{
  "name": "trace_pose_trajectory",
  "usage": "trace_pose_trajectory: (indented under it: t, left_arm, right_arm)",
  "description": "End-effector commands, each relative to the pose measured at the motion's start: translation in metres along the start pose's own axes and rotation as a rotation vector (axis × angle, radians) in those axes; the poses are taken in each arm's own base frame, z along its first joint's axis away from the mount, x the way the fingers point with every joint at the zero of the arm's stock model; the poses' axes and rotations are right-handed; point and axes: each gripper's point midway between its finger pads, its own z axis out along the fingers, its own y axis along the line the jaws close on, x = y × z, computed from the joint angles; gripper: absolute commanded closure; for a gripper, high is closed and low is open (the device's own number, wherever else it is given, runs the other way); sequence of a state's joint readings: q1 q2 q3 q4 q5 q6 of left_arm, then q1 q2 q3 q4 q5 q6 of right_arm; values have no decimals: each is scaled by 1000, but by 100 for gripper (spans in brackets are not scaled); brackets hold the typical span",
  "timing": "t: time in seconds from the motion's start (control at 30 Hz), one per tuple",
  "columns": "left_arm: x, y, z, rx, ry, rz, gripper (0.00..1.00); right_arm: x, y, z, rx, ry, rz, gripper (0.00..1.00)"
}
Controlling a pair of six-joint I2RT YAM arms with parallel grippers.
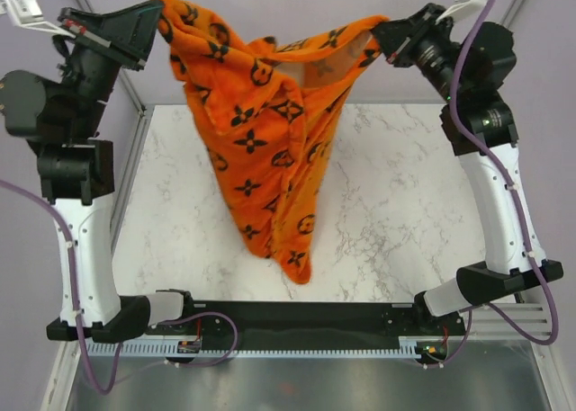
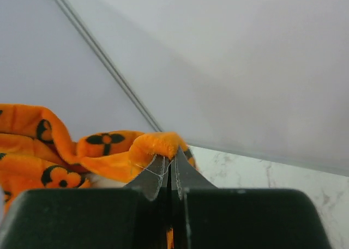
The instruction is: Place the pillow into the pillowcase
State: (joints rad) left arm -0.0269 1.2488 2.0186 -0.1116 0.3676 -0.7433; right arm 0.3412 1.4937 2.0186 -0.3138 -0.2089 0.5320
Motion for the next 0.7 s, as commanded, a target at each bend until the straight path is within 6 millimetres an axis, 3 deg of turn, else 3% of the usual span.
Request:
trace_pose_trajectory:
  t: [0.0,0.1,0.17,0.2,0.33,0.37,0.43,0.47,0.53,0.57,0.6,0.63,0.67]
  left_arm:
    - [0,-11,9,60,-35,-56,98]
    - [-7,-14,10,60,-55,-56,98]
    - [-11,-20,9,76,-60,-55,98]
    - [-11,-22,9,83,-55,-65,98]
    - [-2,-7,4,11,-32,-54,98]
    - [-1,-3,3,-8,-31,-45,98]
    - [3,10,-2,-67,-36,-28,98]
    - [2,14,-3,-86,-40,-20,98]
    - [-7,25,-4,-154,-76,-2,98]
    - [-5,39,-6,-223,-64,5,98]
    - [-18,52,-10,-306,-115,21,98]
    - [-35,48,-14,-333,-156,47,98]
    - [-44,54,-20,-389,-186,75,98]
  right_arm:
    - [-62,-17,-10,-13,-157,13,100]
    - [-88,-11,-14,-60,-189,17,100]
    - [-91,-10,-5,-91,-181,28,100]
    - [-107,6,-9,-133,-210,32,100]
    - [-92,21,9,-258,-126,113,100]
    - [-71,19,20,-260,-78,133,100]
    - [-47,13,30,-231,-49,111,100]
    - [-21,15,39,-228,-2,130,100]
    - [6,20,50,-241,54,144,100]
    - [31,34,60,-269,101,160,100]
    - [44,39,67,-263,116,165,100]
    - [66,44,78,-263,148,157,100]
    - [81,80,79,-321,170,161,100]
